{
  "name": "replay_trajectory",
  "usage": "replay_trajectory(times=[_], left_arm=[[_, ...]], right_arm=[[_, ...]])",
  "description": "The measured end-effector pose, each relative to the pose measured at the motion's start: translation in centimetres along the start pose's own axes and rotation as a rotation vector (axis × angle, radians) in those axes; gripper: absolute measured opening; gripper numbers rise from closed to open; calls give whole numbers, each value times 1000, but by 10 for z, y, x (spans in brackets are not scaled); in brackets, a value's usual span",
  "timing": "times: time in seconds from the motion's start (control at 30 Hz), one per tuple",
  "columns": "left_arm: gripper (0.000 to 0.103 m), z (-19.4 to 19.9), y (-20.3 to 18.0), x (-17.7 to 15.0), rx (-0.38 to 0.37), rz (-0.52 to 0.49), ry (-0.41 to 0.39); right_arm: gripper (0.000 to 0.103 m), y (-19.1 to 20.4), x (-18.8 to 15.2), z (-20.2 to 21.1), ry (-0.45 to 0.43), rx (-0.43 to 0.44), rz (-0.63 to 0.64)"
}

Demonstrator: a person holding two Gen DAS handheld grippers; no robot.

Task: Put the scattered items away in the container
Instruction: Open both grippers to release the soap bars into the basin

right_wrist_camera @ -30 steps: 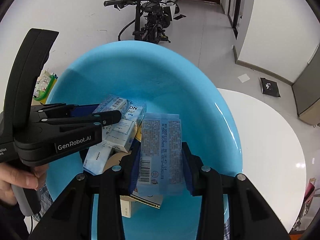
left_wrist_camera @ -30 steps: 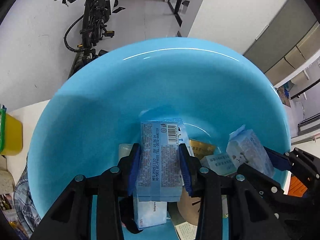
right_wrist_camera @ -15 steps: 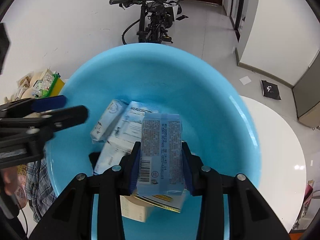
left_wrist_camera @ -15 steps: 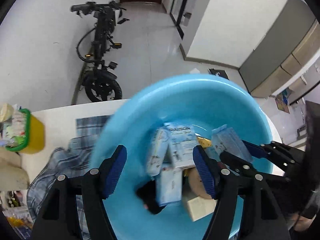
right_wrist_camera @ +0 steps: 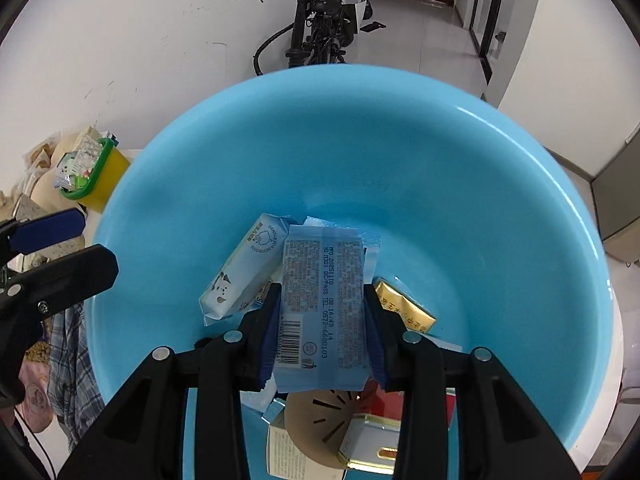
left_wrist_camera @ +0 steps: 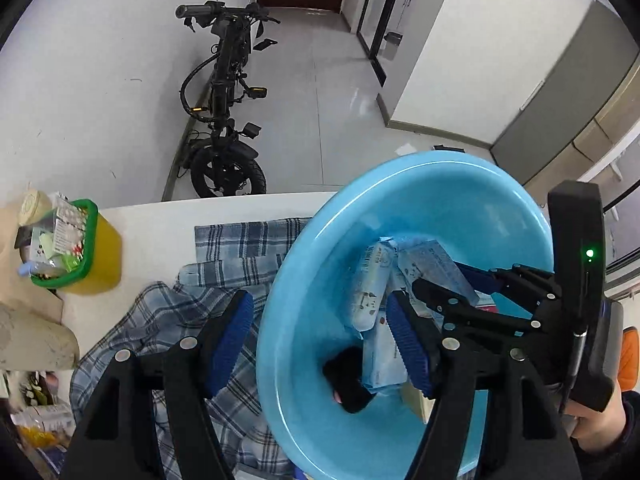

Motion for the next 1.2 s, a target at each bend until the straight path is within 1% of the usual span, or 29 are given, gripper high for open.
replay_trajectory(times=[0.07, 0.2, 0.37, 0.47, 0.5, 0.53, 0.7, 0.8, 0.87, 0.97, 1.03, 1.07, 1.1, 1.13, 1.2], left_arm=[[71, -2, -1, -1, -15, 6, 3], [71, -6, 1, -4, 2, -8, 10], [71, -10, 5, -6, -7, 5, 16], [71, -9, 4, -9, -8, 0, 20], [71, -9, 3, -9, -7, -3, 20], [71, -9, 2, -10, -6, -6, 20], [71, -7, 0, -14, -6, -9, 18], [71, -5, -2, -14, -31, 9, 14], [71, -4, -2, -14, -44, 31, -3], [71, -3, -6, -15, -40, 8, -21], [73, -3, -11, -19, -48, -26, -30], [75, -3, -14, -20, -52, -38, -35], [81, -2, -15, -21, -51, -50, -48], [85, 1, -16, -22, -42, -59, -71], [85, 9, -17, -23, -23, -73, -143]], right_arm=[[36, -1, 2, -2, 1, 3, -7], [38, -2, 2, -3, -4, 6, -17], [38, -4, -1, -3, -7, -1, -20], [47, -5, -2, 1, -21, 0, -24], [51, -5, -1, 3, -31, 3, -26], [53, -5, -1, 5, -39, 4, -28], [53, -7, -2, 13, -50, -7, -33], [54, -9, -6, 20, -66, -28, -32], [59, -11, -8, 29, -93, -44, -33], [68, -18, -12, 44, -154, -98, -24], [81, -21, -14, 56, -206, -159, -12], [84, -23, -16, 64, -244, -193, -8], [88, -23, -18, 71, -279, -213, -4], [90, -23, -20, 77, -309, -223, -2], [93, -20, -27, 88, -357, -229, 0]])
Point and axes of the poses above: each gripper's, at about its wrist camera, not at the fingertips, and z roughly against the way its jaws point, y to its left, x to its top, the point moved 7 cm from there along -z, roughly the way its jaws point, and after that the axes turned 6 degrees about -x, right-handed, at the moved point
